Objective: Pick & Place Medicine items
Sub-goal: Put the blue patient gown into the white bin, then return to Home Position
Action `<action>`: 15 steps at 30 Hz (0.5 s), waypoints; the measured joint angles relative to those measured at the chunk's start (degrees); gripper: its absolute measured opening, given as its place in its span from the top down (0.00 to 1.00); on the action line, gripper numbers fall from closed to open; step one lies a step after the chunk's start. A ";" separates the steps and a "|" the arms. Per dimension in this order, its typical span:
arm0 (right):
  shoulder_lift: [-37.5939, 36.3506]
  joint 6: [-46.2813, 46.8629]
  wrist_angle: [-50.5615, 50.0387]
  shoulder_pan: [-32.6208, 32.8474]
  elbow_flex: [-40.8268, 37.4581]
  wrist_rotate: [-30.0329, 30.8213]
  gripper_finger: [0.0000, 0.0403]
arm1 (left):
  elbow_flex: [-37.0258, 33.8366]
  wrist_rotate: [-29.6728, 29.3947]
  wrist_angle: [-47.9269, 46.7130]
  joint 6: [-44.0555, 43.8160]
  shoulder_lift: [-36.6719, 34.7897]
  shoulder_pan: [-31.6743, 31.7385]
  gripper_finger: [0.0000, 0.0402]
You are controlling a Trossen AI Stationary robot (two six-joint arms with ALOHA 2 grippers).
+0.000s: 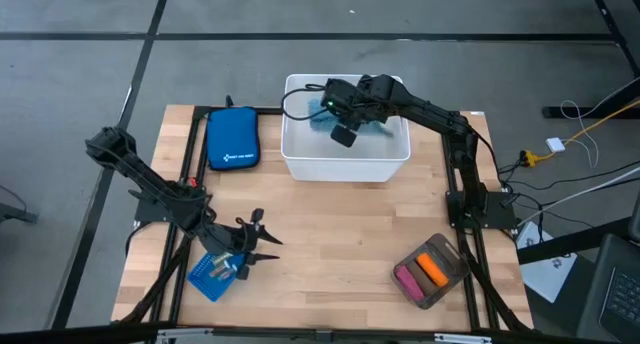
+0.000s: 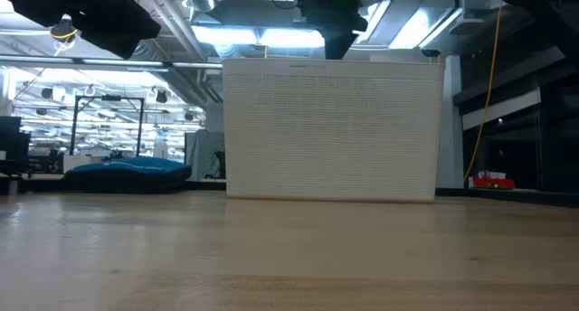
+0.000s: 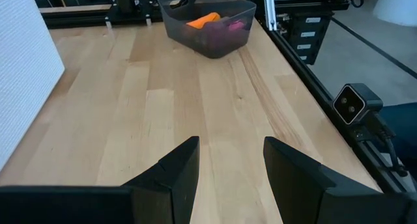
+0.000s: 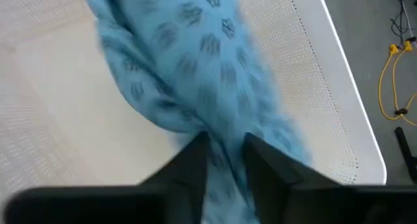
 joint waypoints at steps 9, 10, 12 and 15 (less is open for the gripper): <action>-0.02 0.25 2.77 0.96 0.04 5.25 0.36 | 0.00 -0.07 0.00 0.13 0.69 0.00 0.58; -0.02 -0.10 2.74 1.29 0.04 5.92 0.33 | 0.00 -0.07 0.00 0.53 0.69 0.00 0.58; -0.02 -0.36 2.76 1.69 0.04 6.54 0.30 | 0.00 -0.07 0.00 1.42 0.69 0.00 0.58; -0.02 -0.46 2.72 1.66 0.04 5.95 0.28 | 0.00 -0.07 0.02 1.46 0.69 0.17 0.58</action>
